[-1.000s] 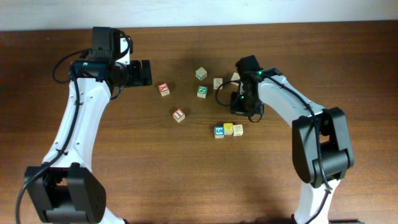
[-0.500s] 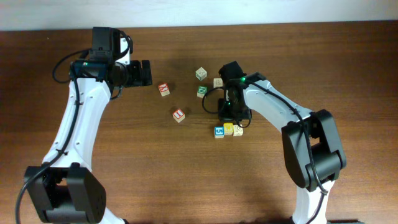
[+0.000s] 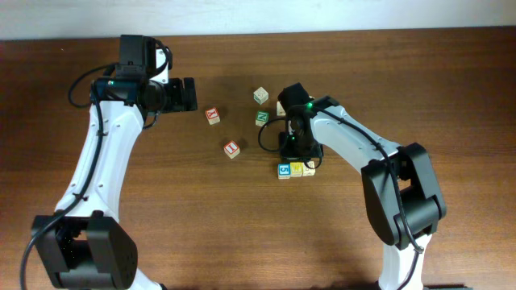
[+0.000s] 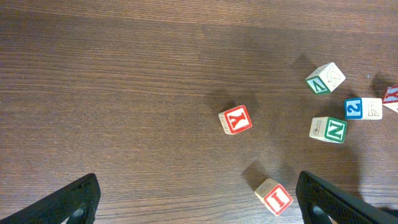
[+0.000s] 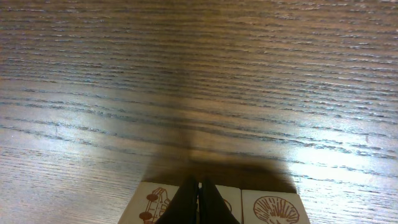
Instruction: Rotate 3 blocks
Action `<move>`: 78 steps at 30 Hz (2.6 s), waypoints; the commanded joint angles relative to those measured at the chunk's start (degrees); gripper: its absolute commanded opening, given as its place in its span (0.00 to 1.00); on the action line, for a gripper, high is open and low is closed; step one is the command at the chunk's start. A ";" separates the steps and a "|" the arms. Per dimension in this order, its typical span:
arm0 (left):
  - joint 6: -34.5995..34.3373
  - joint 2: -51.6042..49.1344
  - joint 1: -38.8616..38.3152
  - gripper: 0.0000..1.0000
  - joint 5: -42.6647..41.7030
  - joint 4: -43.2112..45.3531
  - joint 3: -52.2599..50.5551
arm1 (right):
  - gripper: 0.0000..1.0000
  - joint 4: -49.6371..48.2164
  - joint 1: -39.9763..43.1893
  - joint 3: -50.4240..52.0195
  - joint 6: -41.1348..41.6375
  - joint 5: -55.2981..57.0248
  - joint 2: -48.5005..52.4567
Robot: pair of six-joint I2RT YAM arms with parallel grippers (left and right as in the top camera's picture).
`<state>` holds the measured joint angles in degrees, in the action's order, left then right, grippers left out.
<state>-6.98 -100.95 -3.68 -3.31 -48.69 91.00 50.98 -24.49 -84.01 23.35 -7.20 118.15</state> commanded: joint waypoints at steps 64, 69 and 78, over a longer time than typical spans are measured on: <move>-3.21 -1.73 -2.03 0.70 -7.91 -0.81 0.92 | 0.04 -7.37 16.00 17.27 -6.93 -11.89 -12.66; -13.35 -7.23 -8.55 0.00 -11.67 -5.01 0.92 | 0.04 -7.98 16.04 17.59 -6.36 -11.69 -12.48; -11.43 -16.55 -18.86 0.00 -16.04 -3.65 0.90 | 0.04 -12.72 18.51 21.18 -6.38 -19.63 -11.80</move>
<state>-18.06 -114.45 -20.84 -17.85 -53.19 91.39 38.76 -6.24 -63.81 16.53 -23.73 105.51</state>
